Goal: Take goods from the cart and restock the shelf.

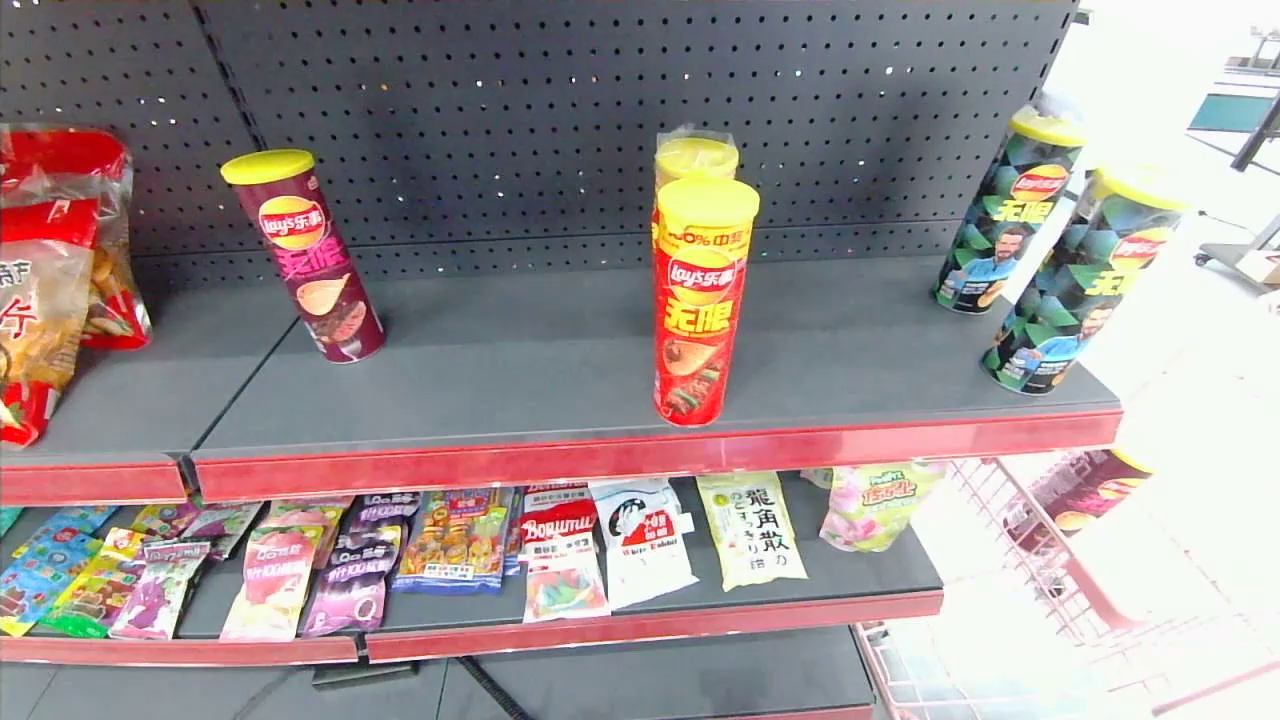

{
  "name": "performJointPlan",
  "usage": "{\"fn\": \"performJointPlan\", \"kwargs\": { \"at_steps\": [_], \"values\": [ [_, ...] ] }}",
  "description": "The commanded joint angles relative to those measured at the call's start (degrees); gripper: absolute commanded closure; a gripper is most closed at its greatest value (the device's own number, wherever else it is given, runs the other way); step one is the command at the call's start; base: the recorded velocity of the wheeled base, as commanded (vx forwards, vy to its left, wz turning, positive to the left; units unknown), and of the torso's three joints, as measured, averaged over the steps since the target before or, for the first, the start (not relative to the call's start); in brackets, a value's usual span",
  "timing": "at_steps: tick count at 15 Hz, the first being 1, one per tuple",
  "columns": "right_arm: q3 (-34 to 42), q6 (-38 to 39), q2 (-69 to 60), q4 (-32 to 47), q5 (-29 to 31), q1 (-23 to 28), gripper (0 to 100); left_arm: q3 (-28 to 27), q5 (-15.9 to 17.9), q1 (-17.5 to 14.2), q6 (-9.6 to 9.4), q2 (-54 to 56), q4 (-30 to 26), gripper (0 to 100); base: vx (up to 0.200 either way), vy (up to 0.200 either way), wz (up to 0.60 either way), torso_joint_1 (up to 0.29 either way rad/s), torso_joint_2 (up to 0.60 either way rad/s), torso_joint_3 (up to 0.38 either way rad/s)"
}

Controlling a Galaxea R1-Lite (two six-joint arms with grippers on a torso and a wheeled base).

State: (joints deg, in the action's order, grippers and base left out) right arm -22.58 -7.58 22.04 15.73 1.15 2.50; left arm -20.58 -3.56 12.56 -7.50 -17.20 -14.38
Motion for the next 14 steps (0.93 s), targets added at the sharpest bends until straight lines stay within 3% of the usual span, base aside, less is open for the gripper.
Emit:
{"fn": "performJointPlan", "kwargs": {
  "at_steps": [1, 3, 14],
  "values": [
    [-0.01, 0.02, -0.33, 0.01, 0.00, 0.05, 0, 0.01, 0.04, 0.01, -0.41, 0.06, 0.06, 0, 0.000, 0.000, 0.00, 0.000, 0.00, 0.000],
    [-0.19, 0.02, -0.33, -0.08, 0.00, 0.05, 0, 0.01, -0.04, 0.01, -0.59, 0.33, -0.03, 0, 0.000, 0.000, 0.00, 0.000, 0.00, 0.000],
    [-0.71, 0.02, -0.16, -0.08, 0.00, 0.05, 0, 0.01, -0.04, 0.01, -1.56, 2.52, -0.03, 0, 0.000, -0.200, 0.00, 0.006, 0.00, 0.002]
  ]
}}
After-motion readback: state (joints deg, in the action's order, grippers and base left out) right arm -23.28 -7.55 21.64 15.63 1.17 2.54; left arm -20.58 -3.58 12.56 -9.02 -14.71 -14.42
